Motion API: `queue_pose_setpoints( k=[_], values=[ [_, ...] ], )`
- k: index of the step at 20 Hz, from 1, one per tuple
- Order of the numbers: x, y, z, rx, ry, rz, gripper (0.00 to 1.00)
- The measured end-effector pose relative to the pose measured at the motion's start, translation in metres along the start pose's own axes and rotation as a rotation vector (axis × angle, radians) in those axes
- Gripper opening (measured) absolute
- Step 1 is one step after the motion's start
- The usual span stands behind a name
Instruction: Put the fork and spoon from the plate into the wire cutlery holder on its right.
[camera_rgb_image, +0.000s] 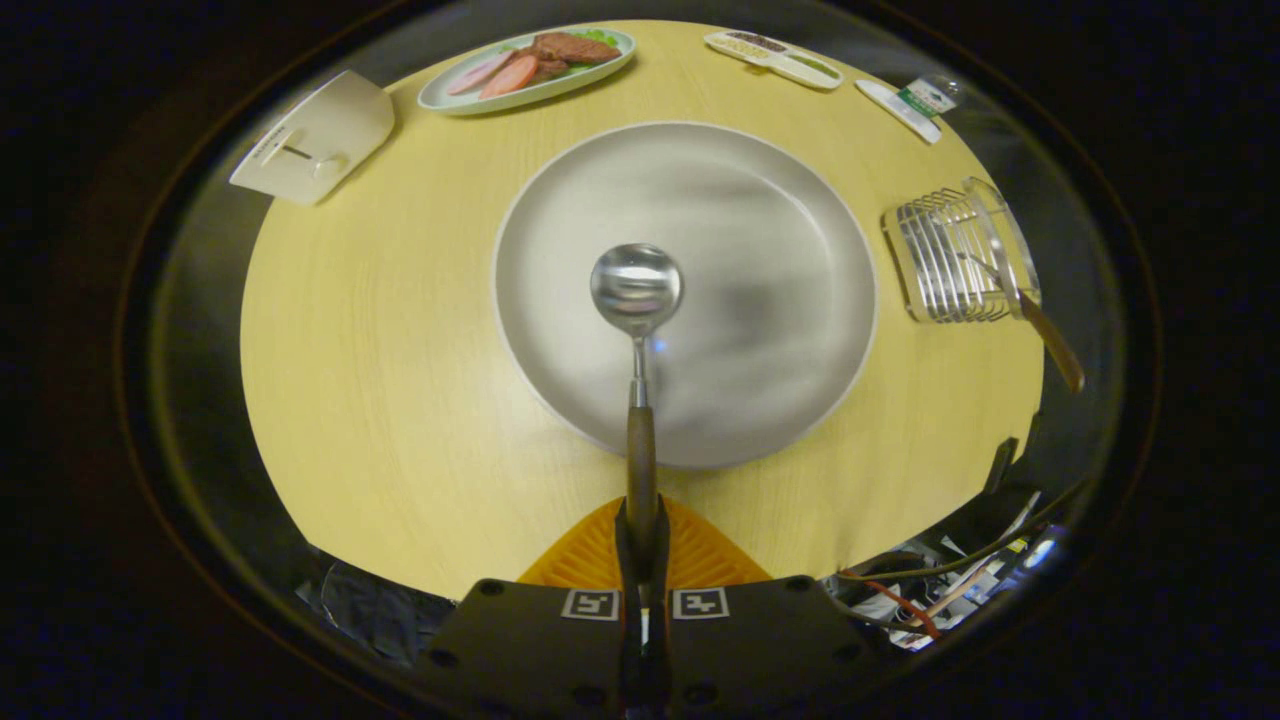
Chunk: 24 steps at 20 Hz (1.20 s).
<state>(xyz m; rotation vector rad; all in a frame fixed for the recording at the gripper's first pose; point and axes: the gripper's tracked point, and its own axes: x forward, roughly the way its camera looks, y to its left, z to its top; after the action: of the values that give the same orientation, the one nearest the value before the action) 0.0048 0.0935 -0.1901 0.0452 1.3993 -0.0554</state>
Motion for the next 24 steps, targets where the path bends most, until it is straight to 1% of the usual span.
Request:
queue_pose_setpoints(
  k=[4,7,13,19,24],
  values=[
    [-0.025,-0.011,0.002,-0.001,-0.022,-0.011,0.05],
    [-0.044,-0.026,0.002,0.006,-0.023,-0.036,0.05],
    [-0.077,-0.067,0.016,0.083,-0.049,-0.070,0.05],
    [-0.092,-0.120,0.044,0.247,-0.060,-0.085,0.05],
    [-0.090,-0.152,0.057,0.375,-0.014,-0.088,0.05]
  ],
)
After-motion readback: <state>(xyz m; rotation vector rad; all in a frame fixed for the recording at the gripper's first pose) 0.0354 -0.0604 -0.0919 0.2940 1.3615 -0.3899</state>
